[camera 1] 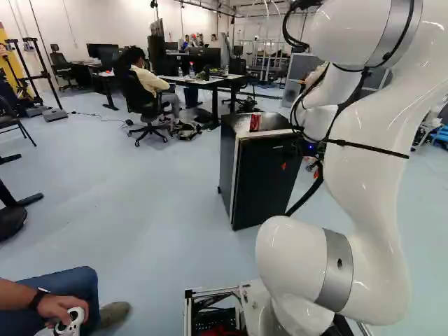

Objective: Grab a drink from the fridge

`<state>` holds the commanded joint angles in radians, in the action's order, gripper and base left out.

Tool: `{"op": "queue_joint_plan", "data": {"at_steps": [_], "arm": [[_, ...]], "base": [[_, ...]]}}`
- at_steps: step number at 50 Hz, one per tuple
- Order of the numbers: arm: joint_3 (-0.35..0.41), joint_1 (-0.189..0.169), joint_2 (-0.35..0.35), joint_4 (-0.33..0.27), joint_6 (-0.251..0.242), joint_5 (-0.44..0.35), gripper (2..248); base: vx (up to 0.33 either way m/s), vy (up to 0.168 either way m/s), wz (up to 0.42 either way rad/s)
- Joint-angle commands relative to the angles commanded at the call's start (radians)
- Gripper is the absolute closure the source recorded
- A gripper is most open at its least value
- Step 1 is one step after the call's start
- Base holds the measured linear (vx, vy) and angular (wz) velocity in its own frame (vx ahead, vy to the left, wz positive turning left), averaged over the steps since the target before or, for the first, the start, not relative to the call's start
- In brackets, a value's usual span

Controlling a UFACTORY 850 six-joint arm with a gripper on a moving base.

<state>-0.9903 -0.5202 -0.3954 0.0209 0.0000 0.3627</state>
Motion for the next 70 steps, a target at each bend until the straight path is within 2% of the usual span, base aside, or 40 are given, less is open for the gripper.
{"op": "queue_joint_plan", "data": {"at_steps": [35, 70], "arm": [[0.064, 0.118, 0.047, -0.067, 0.000, -0.169, 3], [0.072, 0.246, 0.054, -0.086, 0.000, -0.210, 3]], "base": [[0.000, 0.000, 0.000], [0.000, 0.000, 0.000]]}}
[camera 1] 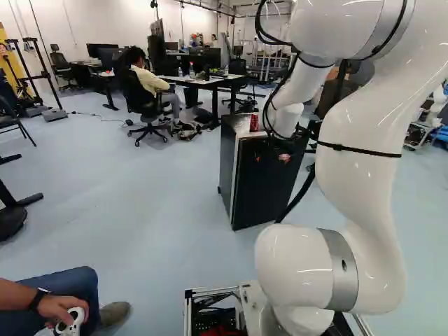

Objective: Grab a drink from the fridge

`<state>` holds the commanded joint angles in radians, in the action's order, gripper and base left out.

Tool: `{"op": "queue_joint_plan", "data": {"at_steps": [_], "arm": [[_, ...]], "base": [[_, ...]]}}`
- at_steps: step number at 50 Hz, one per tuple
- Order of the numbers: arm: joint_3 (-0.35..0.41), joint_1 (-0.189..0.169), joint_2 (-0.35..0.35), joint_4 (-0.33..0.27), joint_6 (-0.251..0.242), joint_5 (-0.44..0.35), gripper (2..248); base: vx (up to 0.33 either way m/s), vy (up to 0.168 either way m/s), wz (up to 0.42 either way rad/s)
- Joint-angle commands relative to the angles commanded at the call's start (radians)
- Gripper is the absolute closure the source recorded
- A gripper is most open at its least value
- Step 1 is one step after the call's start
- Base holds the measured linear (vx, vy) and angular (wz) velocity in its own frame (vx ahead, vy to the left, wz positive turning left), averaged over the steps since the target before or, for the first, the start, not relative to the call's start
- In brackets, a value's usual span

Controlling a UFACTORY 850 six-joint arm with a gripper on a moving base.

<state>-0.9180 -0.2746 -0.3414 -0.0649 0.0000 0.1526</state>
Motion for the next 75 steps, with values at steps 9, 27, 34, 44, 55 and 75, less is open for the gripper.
{"op": "queue_joint_plan", "data": {"at_steps": [9, 27, 34, 44, 55, 75], "arm": [[-0.018, 0.024, -0.014, 0.000, 0.000, -0.003, 3], [-0.062, 0.042, -0.048, 0.000, 0.000, -0.003, 3], [-0.072, 0.044, -0.055, 0.000, 0.000, -0.003, 3], [-0.085, 0.046, -0.065, 0.000, 0.000, -0.003, 3], [-0.087, 0.046, -0.066, 0.000, 0.000, -0.012, 3], [-0.087, 0.046, -0.066, 0.000, 0.000, -0.050, 3]], "base": [[0.000, 0.000, 0.000], [0.000, 0.000, 0.000], [0.000, 0.000, 0.000], [0.000, 0.000, 0.000], [0.000, 0.000, 0.000], [0.000, 0.000, 0.000]]}}
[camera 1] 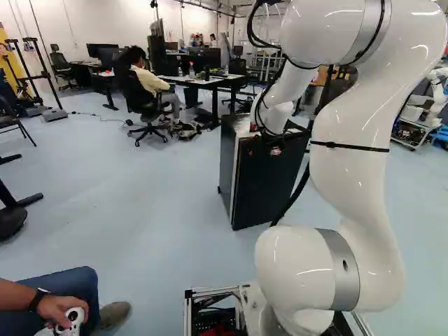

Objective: Grab a drink from the fridge

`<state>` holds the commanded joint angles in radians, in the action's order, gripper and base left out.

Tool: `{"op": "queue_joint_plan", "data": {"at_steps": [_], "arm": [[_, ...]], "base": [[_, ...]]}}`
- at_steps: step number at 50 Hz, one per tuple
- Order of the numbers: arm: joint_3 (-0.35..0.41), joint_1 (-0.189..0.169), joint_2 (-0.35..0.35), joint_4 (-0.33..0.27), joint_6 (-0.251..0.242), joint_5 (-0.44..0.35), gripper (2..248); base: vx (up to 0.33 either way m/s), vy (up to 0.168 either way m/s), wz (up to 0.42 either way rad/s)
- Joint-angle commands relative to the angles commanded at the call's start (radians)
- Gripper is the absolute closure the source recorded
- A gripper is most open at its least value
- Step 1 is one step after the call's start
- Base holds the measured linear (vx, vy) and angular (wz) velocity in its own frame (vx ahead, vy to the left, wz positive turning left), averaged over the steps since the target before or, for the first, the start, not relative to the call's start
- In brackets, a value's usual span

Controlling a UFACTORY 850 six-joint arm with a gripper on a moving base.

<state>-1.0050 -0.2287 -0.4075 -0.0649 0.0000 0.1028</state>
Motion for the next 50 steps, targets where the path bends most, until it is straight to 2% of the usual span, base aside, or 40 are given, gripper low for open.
{"op": "queue_joint_plan", "data": {"at_steps": [50], "arm": [[0.004, 0.000, 0.003, 0.000, 0.000, -0.088, 3]], "base": [[0.000, 0.000, 0.000]]}}
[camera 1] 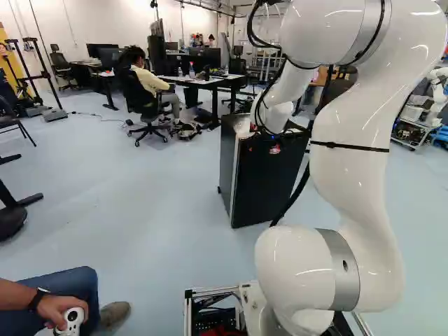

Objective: Grab a drink from the fridge

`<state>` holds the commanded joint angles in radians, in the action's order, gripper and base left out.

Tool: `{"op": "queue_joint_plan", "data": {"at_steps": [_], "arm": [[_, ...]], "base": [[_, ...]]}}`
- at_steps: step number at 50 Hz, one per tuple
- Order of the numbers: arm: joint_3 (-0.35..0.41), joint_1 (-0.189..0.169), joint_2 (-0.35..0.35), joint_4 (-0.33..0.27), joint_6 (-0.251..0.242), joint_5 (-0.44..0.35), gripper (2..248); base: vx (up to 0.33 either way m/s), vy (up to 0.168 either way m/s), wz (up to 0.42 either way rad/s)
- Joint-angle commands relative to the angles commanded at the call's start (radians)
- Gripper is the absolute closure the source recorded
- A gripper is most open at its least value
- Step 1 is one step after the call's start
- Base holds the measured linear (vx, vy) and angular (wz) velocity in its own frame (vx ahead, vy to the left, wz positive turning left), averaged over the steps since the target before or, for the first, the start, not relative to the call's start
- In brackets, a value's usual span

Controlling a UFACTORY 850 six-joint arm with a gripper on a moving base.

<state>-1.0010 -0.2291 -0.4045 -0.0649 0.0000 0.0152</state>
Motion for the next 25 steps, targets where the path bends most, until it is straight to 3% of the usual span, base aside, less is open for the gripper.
{"op": "queue_joint_plan", "data": {"at_steps": [25], "arm": [[0.117, -0.007, 0.091, 0.000, 0.000, -0.015, 3]], "base": [[0.000, 0.000, 0.000]]}}
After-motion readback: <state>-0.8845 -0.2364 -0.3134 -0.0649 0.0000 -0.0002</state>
